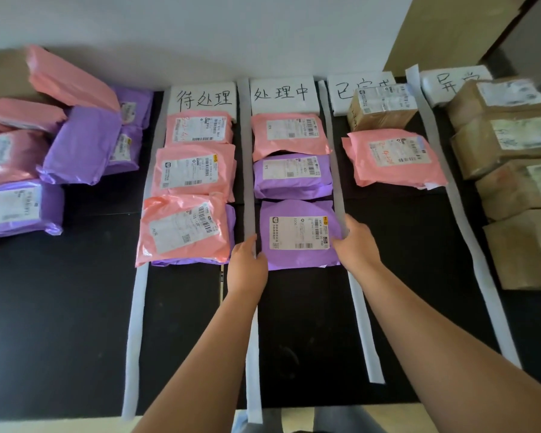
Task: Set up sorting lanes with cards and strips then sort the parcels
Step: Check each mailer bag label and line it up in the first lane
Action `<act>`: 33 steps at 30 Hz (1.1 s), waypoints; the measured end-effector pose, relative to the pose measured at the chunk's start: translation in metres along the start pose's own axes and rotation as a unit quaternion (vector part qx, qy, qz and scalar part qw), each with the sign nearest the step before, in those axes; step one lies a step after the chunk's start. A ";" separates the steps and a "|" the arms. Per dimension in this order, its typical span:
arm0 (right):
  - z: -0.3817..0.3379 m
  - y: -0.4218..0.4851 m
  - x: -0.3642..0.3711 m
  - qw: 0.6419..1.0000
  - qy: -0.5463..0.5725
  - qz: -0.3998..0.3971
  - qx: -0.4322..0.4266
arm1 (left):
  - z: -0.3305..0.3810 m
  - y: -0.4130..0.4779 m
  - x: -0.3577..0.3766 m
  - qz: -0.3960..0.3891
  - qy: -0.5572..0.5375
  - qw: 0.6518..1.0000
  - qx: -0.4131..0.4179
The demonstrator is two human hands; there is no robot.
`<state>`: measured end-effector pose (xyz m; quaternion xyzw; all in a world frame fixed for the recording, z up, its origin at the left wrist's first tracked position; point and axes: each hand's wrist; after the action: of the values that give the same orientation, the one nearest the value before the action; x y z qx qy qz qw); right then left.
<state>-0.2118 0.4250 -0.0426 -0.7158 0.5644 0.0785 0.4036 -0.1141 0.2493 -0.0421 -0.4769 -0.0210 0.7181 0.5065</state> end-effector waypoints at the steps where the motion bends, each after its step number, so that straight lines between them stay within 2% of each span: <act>1: 0.000 -0.006 0.000 1.000 0.015 0.025 -0.007 | -0.002 -0.004 -0.004 0.007 0.001 1.000 0.003; 9: -0.004 -0.069 0.015 0.989 0.077 0.121 -0.037 | -0.033 -0.039 -0.038 0.038 0.014 0.997 0.070; 12: -0.003 -0.102 0.034 0.986 0.098 0.129 -0.037 | -0.050 -0.051 -0.050 0.036 0.030 0.995 0.085; 16: -0.005 -0.144 0.060 0.987 0.101 0.104 -0.062 | -0.074 -0.073 -0.068 0.060 0.052 0.994 0.075; 33: -0.056 -0.254 0.134 0.970 0.067 -0.042 -0.230 | -0.187 -0.181 -0.151 0.142 -0.036 0.989 -0.003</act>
<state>0.0374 0.2973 0.0426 -0.8163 0.5260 0.1411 0.1926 0.1508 0.1392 0.0492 -0.4505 0.0261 0.7994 0.3966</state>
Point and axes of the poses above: each hand's wrist, its own y-axis towards the middle knuckle, its own x-axis out of the palm, z = x × y, and after that the axes turned 11 degrees about y, right-handed
